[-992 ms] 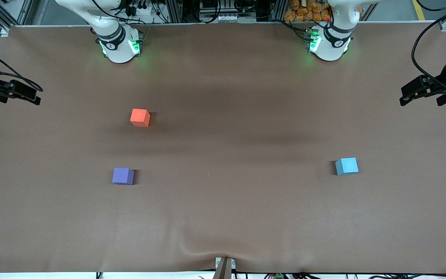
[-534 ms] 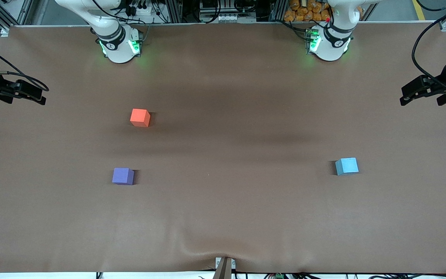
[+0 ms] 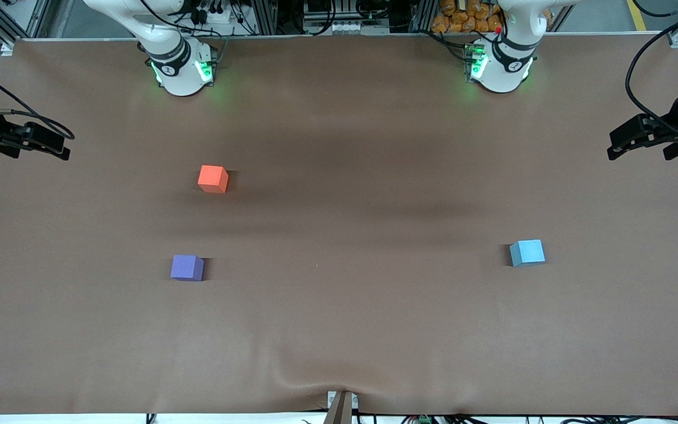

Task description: Place blue block between orange and purple blocks

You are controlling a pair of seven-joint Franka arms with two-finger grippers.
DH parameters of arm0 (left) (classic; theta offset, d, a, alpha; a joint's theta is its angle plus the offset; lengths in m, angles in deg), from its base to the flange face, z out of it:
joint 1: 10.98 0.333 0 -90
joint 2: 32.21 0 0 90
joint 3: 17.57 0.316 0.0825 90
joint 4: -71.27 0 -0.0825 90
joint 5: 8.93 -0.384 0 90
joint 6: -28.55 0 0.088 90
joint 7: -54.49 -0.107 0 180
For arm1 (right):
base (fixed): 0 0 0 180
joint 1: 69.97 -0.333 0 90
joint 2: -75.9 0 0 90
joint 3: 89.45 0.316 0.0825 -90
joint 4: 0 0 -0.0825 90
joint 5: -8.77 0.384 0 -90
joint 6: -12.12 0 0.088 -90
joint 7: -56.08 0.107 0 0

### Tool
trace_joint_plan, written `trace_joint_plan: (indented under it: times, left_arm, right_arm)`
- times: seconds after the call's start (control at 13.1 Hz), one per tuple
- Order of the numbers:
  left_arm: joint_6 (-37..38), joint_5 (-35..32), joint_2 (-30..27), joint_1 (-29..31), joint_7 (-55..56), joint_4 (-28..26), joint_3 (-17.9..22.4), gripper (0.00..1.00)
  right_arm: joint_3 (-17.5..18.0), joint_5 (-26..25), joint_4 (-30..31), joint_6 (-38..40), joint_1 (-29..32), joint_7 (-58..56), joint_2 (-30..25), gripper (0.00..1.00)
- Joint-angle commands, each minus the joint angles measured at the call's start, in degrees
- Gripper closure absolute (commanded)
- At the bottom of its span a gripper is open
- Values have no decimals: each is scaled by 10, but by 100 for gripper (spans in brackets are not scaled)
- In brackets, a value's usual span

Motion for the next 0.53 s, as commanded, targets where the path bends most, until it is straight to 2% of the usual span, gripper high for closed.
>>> trace_joint_plan:
  times: [0.0, 0.46]
  left_arm:
    - [9, 10, 0, 2, -13, 3, -3, 0]
    - [13, 11, 0, 3, -13, 3, -3, 0]
  right_arm:
    - [1, -7, -11, 3, 0, 8, 6, 0]
    - [1, -6, -11, 3, -1, 8, 6, 0]
